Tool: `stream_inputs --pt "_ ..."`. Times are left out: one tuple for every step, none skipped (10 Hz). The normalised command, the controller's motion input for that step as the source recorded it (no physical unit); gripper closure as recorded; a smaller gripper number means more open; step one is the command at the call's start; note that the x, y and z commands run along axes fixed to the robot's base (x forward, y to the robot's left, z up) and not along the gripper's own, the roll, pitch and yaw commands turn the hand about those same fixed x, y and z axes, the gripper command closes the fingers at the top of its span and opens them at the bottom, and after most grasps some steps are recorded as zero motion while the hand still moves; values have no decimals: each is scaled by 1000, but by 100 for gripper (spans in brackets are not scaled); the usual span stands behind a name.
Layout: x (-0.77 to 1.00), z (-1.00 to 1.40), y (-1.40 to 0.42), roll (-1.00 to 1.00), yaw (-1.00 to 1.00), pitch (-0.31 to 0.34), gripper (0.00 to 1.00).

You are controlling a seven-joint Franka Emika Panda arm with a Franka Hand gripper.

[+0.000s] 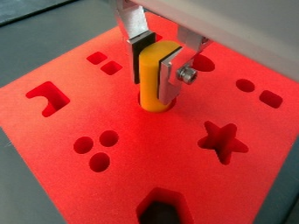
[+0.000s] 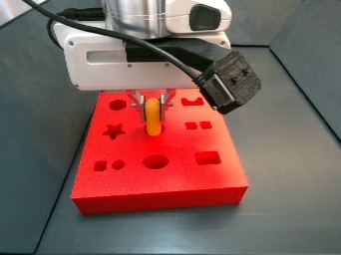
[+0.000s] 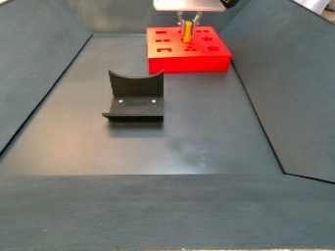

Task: Pick up the oval object. Move up. Move to above the board. Insert the oval object.
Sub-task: Insert the oval object.

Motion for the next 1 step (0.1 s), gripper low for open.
stream_inputs --pt "0 0 0 0 0 0 100"
